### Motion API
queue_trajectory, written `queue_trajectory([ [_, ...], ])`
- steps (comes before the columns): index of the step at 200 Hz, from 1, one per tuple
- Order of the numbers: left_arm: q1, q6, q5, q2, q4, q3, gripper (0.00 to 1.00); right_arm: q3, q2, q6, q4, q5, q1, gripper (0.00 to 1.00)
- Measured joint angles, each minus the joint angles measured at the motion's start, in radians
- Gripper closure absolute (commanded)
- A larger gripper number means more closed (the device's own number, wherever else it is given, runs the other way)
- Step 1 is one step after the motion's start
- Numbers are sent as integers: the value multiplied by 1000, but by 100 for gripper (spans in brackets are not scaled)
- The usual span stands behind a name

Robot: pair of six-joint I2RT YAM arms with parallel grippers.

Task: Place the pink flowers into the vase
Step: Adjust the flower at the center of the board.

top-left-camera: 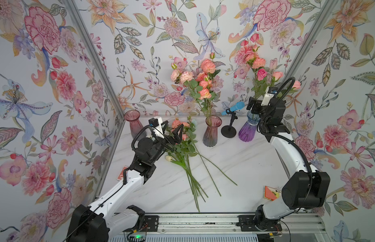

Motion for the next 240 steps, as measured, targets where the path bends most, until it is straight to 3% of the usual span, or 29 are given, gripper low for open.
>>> queue_trajectory([
  [60, 23, 3, -3, -4, -21, 0, 0, -132, -208, -52, -67, -34, 229, 1],
  [101, 43, 2, -2, -8, -22, -11, 0, -285, -229, -52, -171, -97, 372, 1],
  [126, 52, -14, 1, -7, -18, -23, 0, -375, -186, -51, -224, -125, 485, 0],
  [144, 58, -34, 3, 1, -13, -30, 0, -403, -121, -43, -244, -150, 540, 6],
  [240, 149, -141, 50, 12, -18, -64, 0, -410, 127, -25, -278, -170, 586, 33],
])
